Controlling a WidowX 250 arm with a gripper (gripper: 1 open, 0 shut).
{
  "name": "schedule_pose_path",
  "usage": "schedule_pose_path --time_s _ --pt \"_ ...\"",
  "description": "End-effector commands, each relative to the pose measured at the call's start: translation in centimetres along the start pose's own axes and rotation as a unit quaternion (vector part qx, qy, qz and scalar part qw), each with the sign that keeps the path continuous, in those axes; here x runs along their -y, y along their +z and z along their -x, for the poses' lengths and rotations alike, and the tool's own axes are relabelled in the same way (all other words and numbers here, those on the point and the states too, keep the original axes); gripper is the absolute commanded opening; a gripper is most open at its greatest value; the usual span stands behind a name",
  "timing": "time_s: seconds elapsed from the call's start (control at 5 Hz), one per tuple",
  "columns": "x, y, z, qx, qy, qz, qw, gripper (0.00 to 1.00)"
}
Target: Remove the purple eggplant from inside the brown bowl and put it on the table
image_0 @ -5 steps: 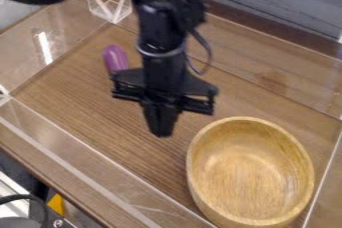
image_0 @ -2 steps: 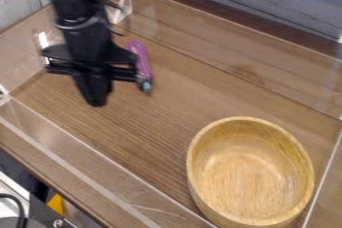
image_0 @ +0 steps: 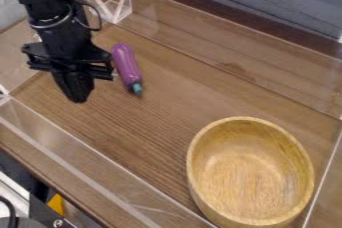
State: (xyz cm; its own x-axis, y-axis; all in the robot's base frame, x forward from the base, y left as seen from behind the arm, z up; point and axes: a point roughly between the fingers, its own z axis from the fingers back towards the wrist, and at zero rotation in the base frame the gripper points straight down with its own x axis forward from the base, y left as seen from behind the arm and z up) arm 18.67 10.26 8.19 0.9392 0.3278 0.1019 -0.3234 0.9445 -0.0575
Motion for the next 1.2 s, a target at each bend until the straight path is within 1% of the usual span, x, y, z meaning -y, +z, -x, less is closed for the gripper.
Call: schedule_pose_path --time_s 0.0,0.2,0.6,0.8,1.0 --pt "-0.6 0.3 -0.8 0.026 0.034 -0.01 0.999 0.0" --pt "-0.8 -0.2 -0.6 0.029 0.068 -0.015 0.9972 0.0" --pt "-1.8 -0.4 0.1 0.035 0.094 -0.019 0.9947 0.0" --pt "-1.9 -1.5 0.2 0.035 0.079 -0.016 0.9962 1.0" --pt "-1.9 -1.7 -0.6 0.038 0.089 -0.017 0.9952 1.0"
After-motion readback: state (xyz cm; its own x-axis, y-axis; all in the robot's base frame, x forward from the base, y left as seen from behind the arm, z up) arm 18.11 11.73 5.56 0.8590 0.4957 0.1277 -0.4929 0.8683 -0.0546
